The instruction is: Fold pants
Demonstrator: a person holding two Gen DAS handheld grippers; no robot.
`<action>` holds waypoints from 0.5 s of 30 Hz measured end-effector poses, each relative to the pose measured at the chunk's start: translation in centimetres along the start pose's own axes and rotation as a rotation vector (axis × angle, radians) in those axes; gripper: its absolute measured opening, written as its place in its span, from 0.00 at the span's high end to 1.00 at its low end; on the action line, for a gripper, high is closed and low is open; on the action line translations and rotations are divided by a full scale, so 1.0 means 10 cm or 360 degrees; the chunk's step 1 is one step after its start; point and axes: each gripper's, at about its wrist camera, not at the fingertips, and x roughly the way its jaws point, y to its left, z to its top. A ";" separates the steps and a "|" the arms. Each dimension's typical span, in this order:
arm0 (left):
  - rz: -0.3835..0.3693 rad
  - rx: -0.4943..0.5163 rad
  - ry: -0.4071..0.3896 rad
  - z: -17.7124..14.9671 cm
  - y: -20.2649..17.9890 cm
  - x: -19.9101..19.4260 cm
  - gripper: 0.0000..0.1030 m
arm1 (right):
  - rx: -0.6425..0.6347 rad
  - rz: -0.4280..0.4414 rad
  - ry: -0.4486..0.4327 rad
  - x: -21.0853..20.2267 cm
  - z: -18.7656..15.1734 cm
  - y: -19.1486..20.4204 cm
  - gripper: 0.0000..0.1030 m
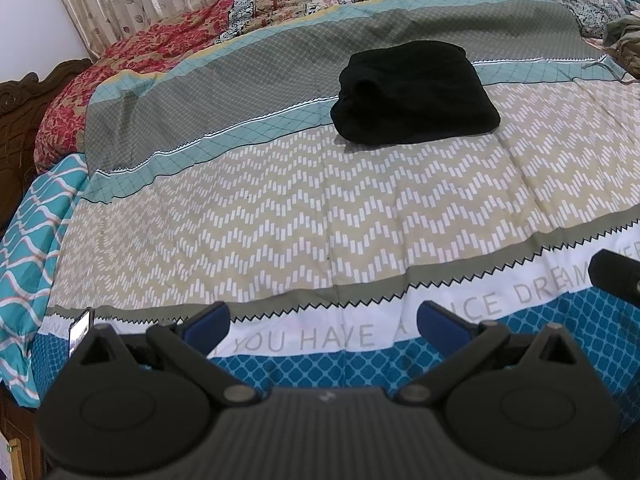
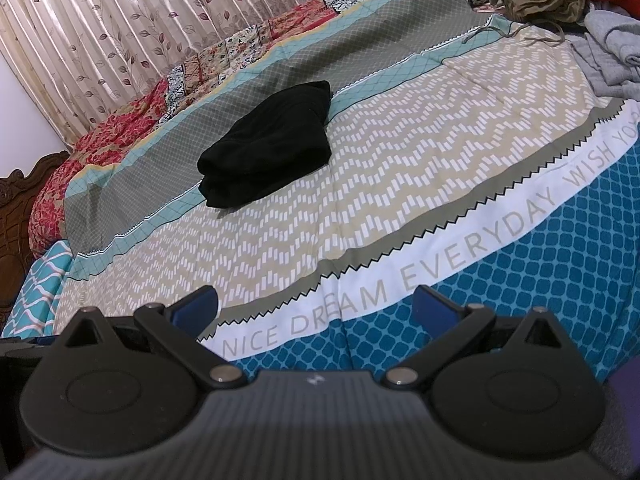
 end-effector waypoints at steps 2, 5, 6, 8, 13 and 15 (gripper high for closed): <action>0.0001 0.0000 -0.0002 0.00 0.00 0.00 0.00 | 0.0000 -0.0001 -0.0002 0.00 -0.01 0.00 0.00; -0.0003 0.0000 0.0000 0.00 0.00 0.00 0.00 | 0.0001 -0.0001 0.0000 0.00 -0.01 0.00 0.00; -0.0004 0.0001 -0.0001 0.00 0.00 0.00 0.00 | 0.0001 -0.0001 -0.0002 0.00 -0.01 0.00 0.00; -0.0006 0.0002 -0.0001 0.00 0.00 -0.01 0.00 | 0.0000 -0.0002 -0.0002 0.00 -0.01 -0.01 0.00; -0.0006 0.0002 0.0001 0.01 -0.01 0.00 0.00 | 0.0003 -0.0002 0.0000 0.00 -0.01 0.00 0.00; -0.0008 0.0001 0.0003 0.02 -0.01 0.00 0.00 | 0.0002 -0.0002 0.0002 0.01 -0.01 -0.01 0.00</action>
